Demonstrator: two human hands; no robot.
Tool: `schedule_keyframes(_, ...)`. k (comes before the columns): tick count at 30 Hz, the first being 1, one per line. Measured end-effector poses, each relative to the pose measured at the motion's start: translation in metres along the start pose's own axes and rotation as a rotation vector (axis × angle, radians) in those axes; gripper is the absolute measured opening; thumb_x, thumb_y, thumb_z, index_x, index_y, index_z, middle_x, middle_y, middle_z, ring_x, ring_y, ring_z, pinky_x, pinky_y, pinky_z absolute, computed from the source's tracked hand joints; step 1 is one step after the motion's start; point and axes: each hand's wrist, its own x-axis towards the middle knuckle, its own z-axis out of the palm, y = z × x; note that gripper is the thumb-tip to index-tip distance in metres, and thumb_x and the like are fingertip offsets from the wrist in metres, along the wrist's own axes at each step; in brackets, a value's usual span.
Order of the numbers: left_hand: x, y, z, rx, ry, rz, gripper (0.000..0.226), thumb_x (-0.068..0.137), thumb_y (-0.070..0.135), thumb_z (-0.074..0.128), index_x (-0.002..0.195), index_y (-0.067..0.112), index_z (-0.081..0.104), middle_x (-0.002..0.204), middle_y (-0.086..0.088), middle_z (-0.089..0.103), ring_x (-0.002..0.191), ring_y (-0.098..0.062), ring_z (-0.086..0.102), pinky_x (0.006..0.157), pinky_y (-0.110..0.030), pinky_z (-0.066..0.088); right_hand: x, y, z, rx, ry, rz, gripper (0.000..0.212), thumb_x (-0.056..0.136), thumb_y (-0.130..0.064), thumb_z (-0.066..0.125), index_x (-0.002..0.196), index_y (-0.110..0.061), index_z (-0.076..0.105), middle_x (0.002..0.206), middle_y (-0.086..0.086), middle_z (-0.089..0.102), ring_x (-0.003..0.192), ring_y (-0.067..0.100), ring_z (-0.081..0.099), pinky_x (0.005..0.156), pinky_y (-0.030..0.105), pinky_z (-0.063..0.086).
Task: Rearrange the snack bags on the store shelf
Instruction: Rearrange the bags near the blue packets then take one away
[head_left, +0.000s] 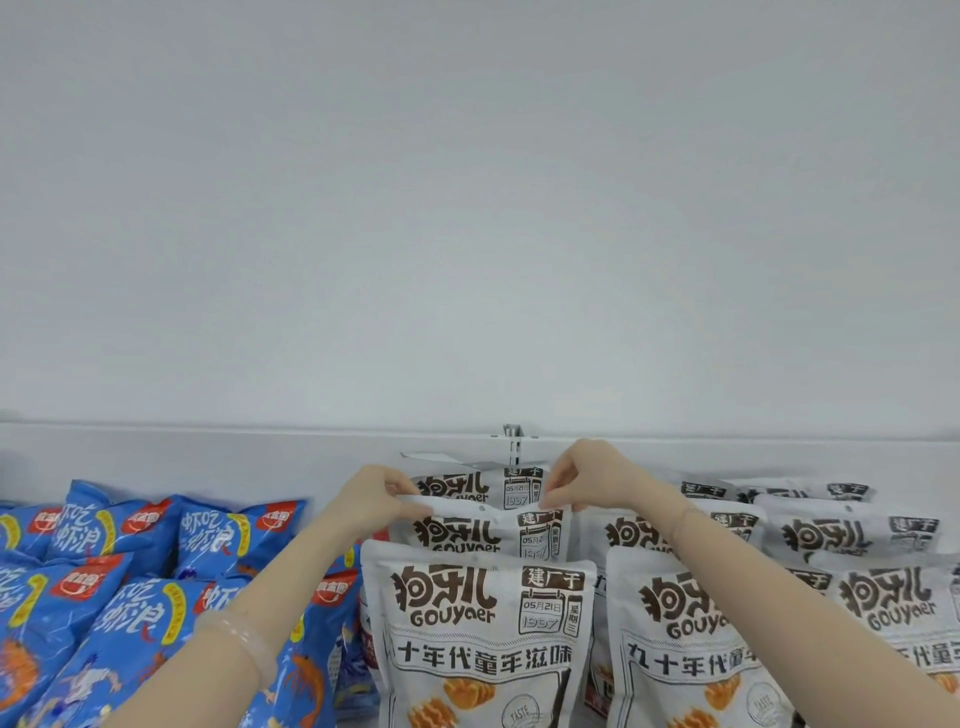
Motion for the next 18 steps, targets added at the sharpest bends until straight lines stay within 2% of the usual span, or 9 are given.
schedule_keyframes(2, 0.003, 0.003, -0.001, -0.008, 0.032, 0.050, 0.021, 0.073, 0.023, 0.082, 0.089, 0.013, 0.074, 0.097, -0.002, 0.074, 0.095, -0.015, 0.067, 0.072, -0.020, 0.046, 0.008, 0.000, -0.003, 0.021, 0.136, -0.013, 0.030, 0.075, -0.034, 0.080, 0.096, -0.013, 0.075, 0.088, 0.002, 0.076, 0.078, 0.016, 0.071, 0.080, 0.031, 0.059)
schedule_keyframes(4, 0.007, 0.007, -0.003, -0.053, 0.103, 0.087, 0.019, 0.073, 0.024, 0.081, 0.088, 0.015, 0.074, 0.093, -0.003, 0.075, 0.093, -0.015, 0.068, 0.079, -0.026, 0.051, 0.021, 0.000, -0.003, -0.060, 0.226, -0.026, 0.040, 0.076, -0.036, 0.079, 0.110, -0.017, 0.069, 0.100, 0.002, 0.073, 0.093, 0.016, 0.068, 0.090, 0.034, 0.055)
schedule_keyframes(6, 0.011, 0.012, -0.003, -0.074, 0.152, 0.106, 0.018, 0.074, 0.025, 0.080, 0.089, 0.017, 0.072, 0.093, -0.001, 0.074, 0.093, -0.014, 0.068, 0.084, -0.031, 0.052, 0.037, -0.001, 0.002, -0.248, 0.177, -0.021, 0.048, 0.080, -0.036, 0.075, 0.122, -0.017, 0.062, 0.116, 0.002, 0.068, 0.108, 0.020, 0.063, 0.096, 0.036, 0.051)
schedule_keyframes(8, 0.015, 0.015, -0.002, -0.038, 0.173, 0.125, 0.020, 0.076, 0.027, 0.078, 0.092, 0.018, 0.071, 0.095, 0.001, 0.072, 0.092, -0.012, 0.066, 0.080, -0.028, 0.051, 0.054, -0.001, 0.009, -0.449, 0.091, 0.017, 0.046, 0.083, -0.034, 0.072, 0.125, -0.017, 0.060, 0.122, 0.004, 0.065, 0.113, 0.023, 0.060, 0.097, 0.038, 0.050)
schedule_keyframes(10, 0.019, 0.014, -0.001, -0.018, 0.190, 0.135, 0.020, 0.077, 0.027, 0.077, 0.093, 0.019, 0.070, 0.096, 0.002, 0.071, 0.092, -0.010, 0.065, 0.076, -0.024, 0.049, 0.066, 0.000, 0.017, -0.602, 0.025, 0.038, 0.037, 0.084, -0.030, 0.072, 0.116, -0.014, 0.063, 0.114, 0.005, 0.067, 0.105, 0.024, 0.062, 0.093, 0.038, 0.051)
schedule_keyframes(12, 0.020, 0.012, -0.001, -0.008, 0.197, 0.131, 0.020, 0.077, 0.027, 0.077, 0.093, 0.020, 0.069, 0.097, 0.003, 0.071, 0.093, -0.011, 0.065, 0.077, -0.024, 0.049, 0.074, 0.000, 0.024, -0.635, 0.009, 0.050, 0.025, 0.085, -0.022, 0.070, 0.107, -0.011, 0.066, 0.104, 0.005, 0.068, 0.096, 0.025, 0.063, 0.089, 0.037, 0.052)
schedule_keyframes(15, 0.020, 0.005, -0.004, 0.005, 0.202, 0.113, 0.021, 0.075, 0.029, 0.079, 0.092, 0.022, 0.068, 0.098, 0.004, 0.071, 0.097, -0.014, 0.064, 0.084, -0.029, 0.050, 0.079, -0.001, 0.027, -0.549, 0.047, 0.072, 0.010, 0.089, -0.017, 0.064, 0.093, -0.008, 0.068, 0.101, 0.009, 0.070, 0.091, 0.028, 0.066, 0.081, 0.034, 0.054)
schedule_keyframes(17, 0.019, 0.003, -0.007, 0.010, 0.202, 0.111, 0.025, 0.074, 0.029, 0.080, 0.095, 0.023, 0.068, 0.101, 0.004, 0.070, 0.099, -0.016, 0.063, 0.087, -0.032, 0.051, 0.079, -0.004, 0.022, -0.401, 0.082, 0.067, 0.016, 0.089, -0.022, 0.065, 0.076, -0.012, 0.064, 0.086, 0.008, 0.064, 0.080, 0.026, 0.061, 0.071, 0.030, 0.048)
schedule_keyframes(18, 0.019, 0.002, -0.009, 0.010, 0.212, 0.112, 0.028, 0.073, 0.029, 0.080, 0.097, 0.023, 0.067, 0.102, 0.004, 0.069, 0.100, -0.016, 0.063, 0.088, -0.032, 0.050, 0.078, -0.007, 0.018, -0.313, 0.111, 0.058, 0.017, 0.089, -0.023, 0.065, 0.075, -0.014, 0.064, 0.080, 0.006, 0.061, 0.076, 0.024, 0.057, 0.067, 0.028, 0.044)
